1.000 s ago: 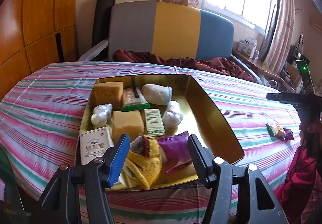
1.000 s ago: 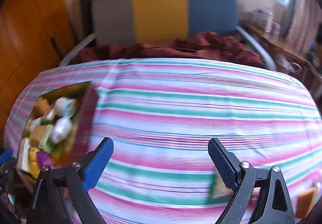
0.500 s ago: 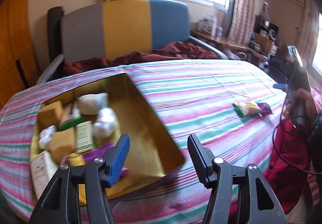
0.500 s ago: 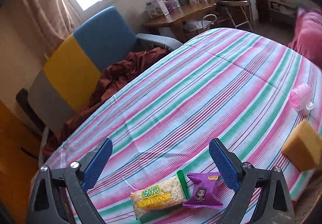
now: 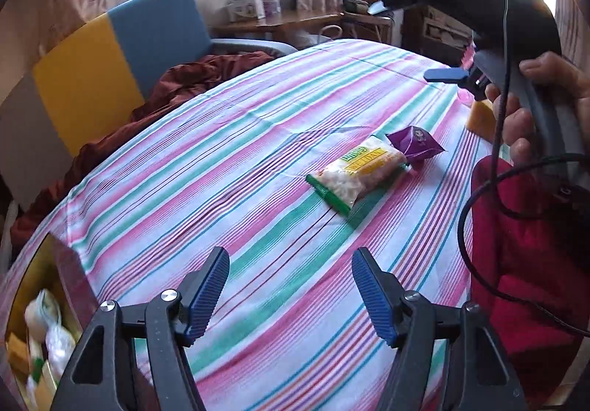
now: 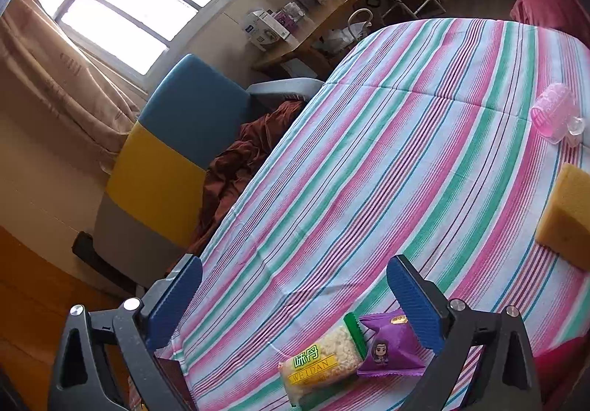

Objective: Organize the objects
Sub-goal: 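Reach the left tool to the yellow WEIDAN bag and grasp it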

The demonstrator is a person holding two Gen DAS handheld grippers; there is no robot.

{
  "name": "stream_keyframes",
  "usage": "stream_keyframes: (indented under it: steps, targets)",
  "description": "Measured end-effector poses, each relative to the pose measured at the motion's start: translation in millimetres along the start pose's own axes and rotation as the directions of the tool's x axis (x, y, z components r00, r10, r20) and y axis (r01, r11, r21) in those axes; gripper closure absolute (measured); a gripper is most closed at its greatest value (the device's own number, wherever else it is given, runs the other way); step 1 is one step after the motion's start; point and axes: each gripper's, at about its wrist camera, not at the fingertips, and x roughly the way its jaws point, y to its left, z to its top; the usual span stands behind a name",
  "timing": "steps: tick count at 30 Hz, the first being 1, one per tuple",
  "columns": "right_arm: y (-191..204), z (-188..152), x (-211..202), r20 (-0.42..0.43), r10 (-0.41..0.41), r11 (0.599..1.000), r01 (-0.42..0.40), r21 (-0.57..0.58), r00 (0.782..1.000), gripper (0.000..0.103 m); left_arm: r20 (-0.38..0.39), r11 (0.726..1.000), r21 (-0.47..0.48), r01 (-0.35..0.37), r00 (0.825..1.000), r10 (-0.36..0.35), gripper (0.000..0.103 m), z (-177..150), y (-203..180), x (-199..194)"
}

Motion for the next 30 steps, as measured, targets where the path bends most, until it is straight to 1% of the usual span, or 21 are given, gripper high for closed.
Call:
stream_keyframes:
  steps: [3,5,7,10,13,16,19,20,21,22,23,24,25,28,30]
  targets:
    - [5.1,-2.7,5.3,-0.026,0.016,1.0,-0.017,-0.026,1.0,0.002,-0.014,0.996,0.061,0.065,0.998,-0.064,0.032,20.4,-10.5,22.4]
    - [4.9,-3.3,5.3,-0.032,0.032,0.999,-0.033,-0.028,0.999,0.002,-0.025,0.99,0.098,0.1,0.995,-0.098,0.03,30.2,-16.2,35.5]
    - [2.0,-3.1,5.2,-0.035,0.051,0.999,-0.051,-0.014,0.998,0.002,-0.042,0.982,0.132,0.135,0.991,-0.13,0.022,40.1,-22.5,50.4]
    - [-2.3,-2.7,4.5,-0.038,0.074,0.997,-0.074,0.007,0.997,0.002,-0.07,0.965,0.178,0.194,0.98,-0.184,0.019,50.0,-32.2,68.1]
    - [-5.4,-2.1,4.0,-0.038,0.082,0.996,-0.082,0.019,0.996,0.002,-0.079,0.947,0.235,0.218,0.975,-0.205,0.013,59.4,-42.1,80.2]
    - [-7.8,-0.8,3.2,-0.031,0.091,0.995,-0.09,0.032,0.995,0.001,-0.085,0.931,0.269,0.247,0.969,-0.233,0.01,67.3,-47.5,87.1]
    - [-11.2,0.7,4.2,-0.031,0.105,0.993,-0.103,0.057,0.994,0.001,-0.097,0.931,0.301,0.205,0.978,-0.184,0.012,73.2,-46.1,102.5]
    - [-12.0,0.9,5.1,-0.035,0.106,0.993,-0.104,0.064,0.994,0.001,-0.116,0.933,0.284,0.222,0.974,-0.196,0.012,73.6,-41.8,109.1]
    - [-12.2,0.8,6.0,-0.038,0.102,0.993,-0.099,0.066,0.994,0.001,-0.145,0.936,0.236,0.261,0.962,-0.232,0.015,73.5,-35.2,116.4]
    - [-11.8,0.7,6.7,-0.04,0.1,0.993,-0.097,0.064,0.994,0.001,-0.151,0.938,0.178,0.298,0.95,-0.273,0.024,72.3,-28.7,119.1]
    - [-11.0,0.7,7.1,-0.041,0.095,0.994,-0.093,0.059,0.995,0.001,-0.127,0.947,0.13,0.294,0.952,-0.278,0.032,71.1,-22.3,117.2]
    - [-10.3,0.7,7.3,-0.04,0.086,0.995,-0.084,0.054,0.995,0.001,-0.102,0.961,0.11,0.253,0.965,-0.242,0.055,68.4,-18.1,113.1]
    - [-9.7,0.7,7.6,-0.04,0.083,0.995,-0.08,0.051,0.996,0.001,-0.095,0.969,0.089,0.23,0.971,-0.221,0.06,65.7,-14.4,110.2]
    - [-8.8,0.8,9.6,-0.046,0.07,0.997,-0.068,0.043,0.997,0.001,-0.076,0.985,-0.009,0.174,0.982,-0.175,0.062,49.3,1.5,98.4]
    - [-8.3,0.9,11.8,-0.056,0.065,0.997,-0.063,0.04,0.996,0.001,-0.056,0.984,-0.097,0.149,0.986,-0.155,0.062,32.2,13.9,87.3]
